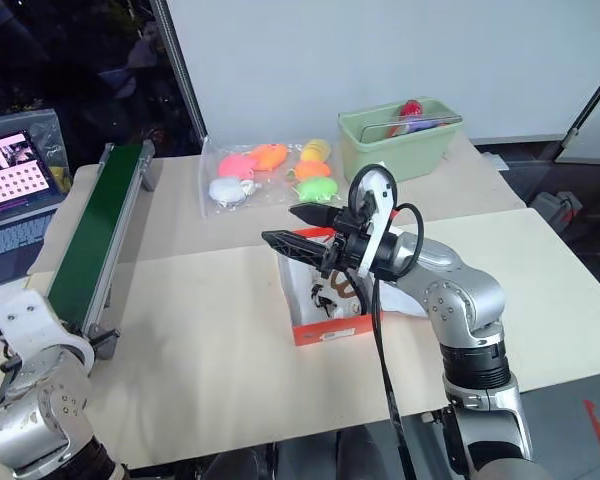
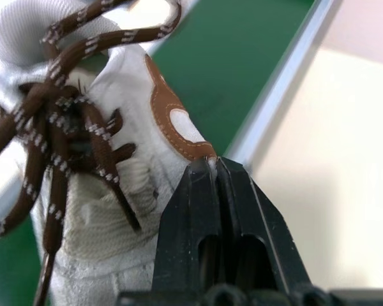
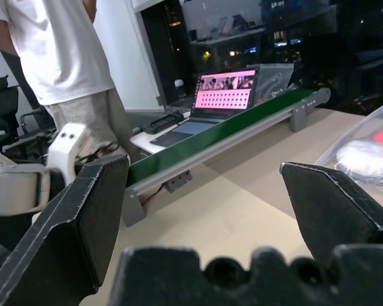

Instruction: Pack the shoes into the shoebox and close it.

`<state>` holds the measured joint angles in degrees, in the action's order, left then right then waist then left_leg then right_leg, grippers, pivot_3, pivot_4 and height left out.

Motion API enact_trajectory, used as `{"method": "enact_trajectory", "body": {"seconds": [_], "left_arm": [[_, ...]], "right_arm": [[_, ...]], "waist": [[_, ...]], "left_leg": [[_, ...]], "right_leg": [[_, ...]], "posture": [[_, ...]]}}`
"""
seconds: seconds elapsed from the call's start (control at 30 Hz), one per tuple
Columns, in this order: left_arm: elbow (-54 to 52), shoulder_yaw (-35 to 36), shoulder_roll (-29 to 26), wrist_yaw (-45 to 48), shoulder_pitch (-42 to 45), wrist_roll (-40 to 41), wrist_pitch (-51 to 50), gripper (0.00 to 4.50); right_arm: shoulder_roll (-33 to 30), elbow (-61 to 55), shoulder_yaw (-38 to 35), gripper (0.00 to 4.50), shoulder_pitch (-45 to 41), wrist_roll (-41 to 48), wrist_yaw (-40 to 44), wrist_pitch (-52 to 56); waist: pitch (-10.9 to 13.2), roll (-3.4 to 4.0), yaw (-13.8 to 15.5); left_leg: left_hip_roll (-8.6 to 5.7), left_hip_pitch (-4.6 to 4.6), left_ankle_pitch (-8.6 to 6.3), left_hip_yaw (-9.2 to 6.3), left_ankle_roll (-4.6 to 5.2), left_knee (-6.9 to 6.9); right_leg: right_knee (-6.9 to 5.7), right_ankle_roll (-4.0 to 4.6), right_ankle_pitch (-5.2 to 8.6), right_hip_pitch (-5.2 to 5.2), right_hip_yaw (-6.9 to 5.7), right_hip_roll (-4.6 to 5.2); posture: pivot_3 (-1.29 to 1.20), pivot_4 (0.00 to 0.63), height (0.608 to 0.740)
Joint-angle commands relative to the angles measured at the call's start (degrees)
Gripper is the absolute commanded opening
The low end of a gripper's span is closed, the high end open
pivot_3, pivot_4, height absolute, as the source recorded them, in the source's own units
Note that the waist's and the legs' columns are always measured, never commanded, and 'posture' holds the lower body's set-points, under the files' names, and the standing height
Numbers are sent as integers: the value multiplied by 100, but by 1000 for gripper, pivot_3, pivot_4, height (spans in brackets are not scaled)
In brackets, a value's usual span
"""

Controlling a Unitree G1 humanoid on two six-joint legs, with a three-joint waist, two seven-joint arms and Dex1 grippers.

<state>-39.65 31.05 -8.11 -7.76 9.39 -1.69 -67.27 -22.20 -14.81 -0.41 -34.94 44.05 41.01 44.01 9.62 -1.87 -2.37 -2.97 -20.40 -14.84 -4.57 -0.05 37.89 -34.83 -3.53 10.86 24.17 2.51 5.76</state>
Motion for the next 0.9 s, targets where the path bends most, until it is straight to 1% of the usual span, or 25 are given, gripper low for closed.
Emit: {"method": "enact_trajectory", "body": {"seconds": [0.03,0.07,0.2,0.27,0.37,0.47,0.63,0.7,0.77,0.83,0.9], "left_arm": [[-177,-498,-423,79,245,-179,865,45],[-166,-585,-449,71,277,-190,897,45],[-214,-783,-394,2,295,-210,932,45],[-182,-888,-447,8,327,-252,1047,45],[-42,-1105,-447,193,487,-93,1370,45],[42,-1172,-357,353,591,100,1738,45],[37,-1405,-426,628,593,240,2117,45],[49,-1613,-446,791,563,303,2218,45],[71,-1698,-440,884,563,345,2276,45],[54,-1890,-548,1123,529,420,2383,45],[76,-2051,-645,1339,507,508,2437,45]], "right_arm": [[47,-34,-54,4500,-141,1,-8,-101],[58,-19,-53,4500,-148,-6,-7,-109],[105,-1,-71,4500,-156,-13,-19,-128],[119,19,-84,4500,-165,-17,-30,-133],[179,112,-87,4500,-202,-124,-137,-200],[260,260,-60,4500,-275,-346,-324,-305],[436,689,-72,4500,-509,-672,-786,-211],[755,1236,-377,4500,-844,-454,-1375,322],[980,1637,-632,4500,-1119,-293,-1771,719],[1309,2378,-1233,4500,-1712,173,-2362,1319],[1503,3035,-1717,4500,-2247,526,-2776,1763]], "waist": [[3,-6,14],[3,-7,18],[3,-7,30],[3,-9,27],[3,-9,46],[3,-9,88],[4,-9,112],[4,-9,93],[4,-9,82],[4,-8,75],[5,-7,52]], "left_leg": [[-2,-5,-1,-3,-1,0],[-8,-14,-5,-8,-5,0],[-13,-51,-18,-20,5,0],[-12,-99,-20,-24,2,1],[-8,-132,-18,-24,-1,1],[-15,-141,-14,-17,-7,2],[-14,-135,-5,-1,-20,15],[-13,-133,-1,1,-24,16],[-7,-123,0,4,-26,16],[-5,-122,1,2,-25,16],[-3,-126,1,1,-24,16]], "right_leg": [[6,23,-15,2,0,3],[10,44,-27,10,1,11],[17,46,-29,44,0,20],[-11,48,-31,98,1,20],[-16,50,-32,133,-3,18],[-8,53,-35,141,-4,24],[-13,63,-40,139,-7,19],[-15,66,-42,137,-8,16],[-14,78,-50,130,-4,11],[-14,78,-50,127,-6,8],[-18,80,-52,132,-3,7]], "posture": [[0,150,740],[0,150,740],[0,150,740],[0,150,740],[0,150,740],[0,150,740],[0,150,740],[0,150,740],[0,150,740],[0,150,740],[0,150,740]]}}
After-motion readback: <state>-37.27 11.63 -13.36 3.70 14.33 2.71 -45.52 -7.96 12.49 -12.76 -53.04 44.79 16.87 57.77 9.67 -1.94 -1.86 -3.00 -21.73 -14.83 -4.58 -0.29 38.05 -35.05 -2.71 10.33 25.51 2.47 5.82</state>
